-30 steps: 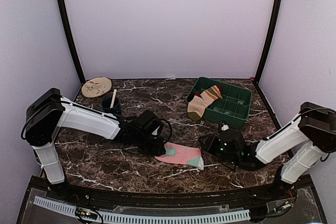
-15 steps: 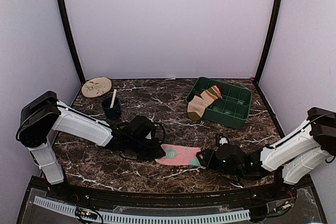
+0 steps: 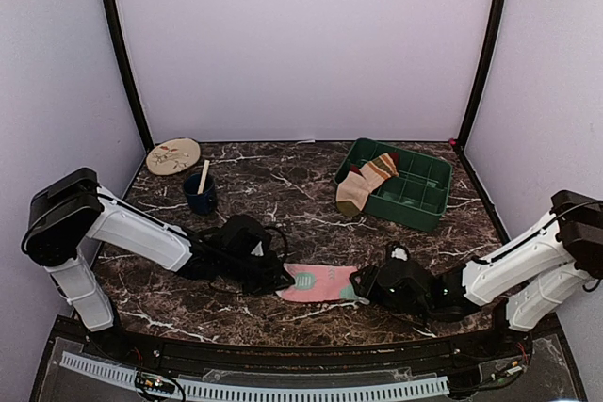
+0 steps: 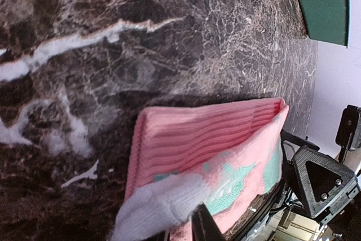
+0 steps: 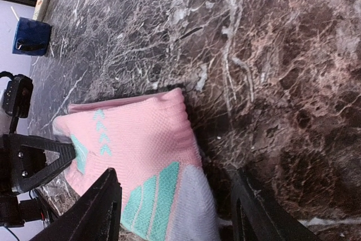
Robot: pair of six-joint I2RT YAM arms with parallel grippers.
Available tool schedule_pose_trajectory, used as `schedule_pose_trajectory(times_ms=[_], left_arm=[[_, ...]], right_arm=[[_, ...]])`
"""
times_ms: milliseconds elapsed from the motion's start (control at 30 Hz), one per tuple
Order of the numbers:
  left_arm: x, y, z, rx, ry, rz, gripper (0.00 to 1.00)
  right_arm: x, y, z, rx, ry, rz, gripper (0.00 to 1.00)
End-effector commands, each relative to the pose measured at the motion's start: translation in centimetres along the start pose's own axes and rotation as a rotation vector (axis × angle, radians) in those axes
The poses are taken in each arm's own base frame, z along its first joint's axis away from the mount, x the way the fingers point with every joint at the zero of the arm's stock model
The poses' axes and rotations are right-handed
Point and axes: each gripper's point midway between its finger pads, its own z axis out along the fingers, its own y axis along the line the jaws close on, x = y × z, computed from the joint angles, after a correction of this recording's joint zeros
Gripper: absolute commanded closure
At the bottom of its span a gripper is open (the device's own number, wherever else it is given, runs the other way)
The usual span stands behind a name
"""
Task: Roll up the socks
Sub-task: Smooth out the sock at the center of the board.
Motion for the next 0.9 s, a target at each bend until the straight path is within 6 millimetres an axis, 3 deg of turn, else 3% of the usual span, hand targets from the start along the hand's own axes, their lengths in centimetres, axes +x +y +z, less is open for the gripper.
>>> schedule_pose_trajectory(times_ms=[0, 367, 667, 867], left_arm=[[4.6, 11.2, -0.9, -0.356, 0.134, -0.141, 0.82], [4.0, 11.3, -1.2, -0.336, 0.107, -0.178, 0.82], [3.8, 11.2, -1.0, -0.323, 0.111, -0.194, 0.82], [3.7, 11.1, -1.2, -0.310, 0.105, -0.214, 0.82]], right_arm=[[2.2, -1.6, -0.1, 0.061, 0.088, 0.003, 0.38], [3.4, -2.9, -1.9, 0.088, 0.160, 0.067, 0.39], [4.8, -2.0, -1.0, 0.070, 0.216, 0.060, 0.39], [5.1, -2.5, -1.0, 0.068, 0.221, 0.095, 0.40]])
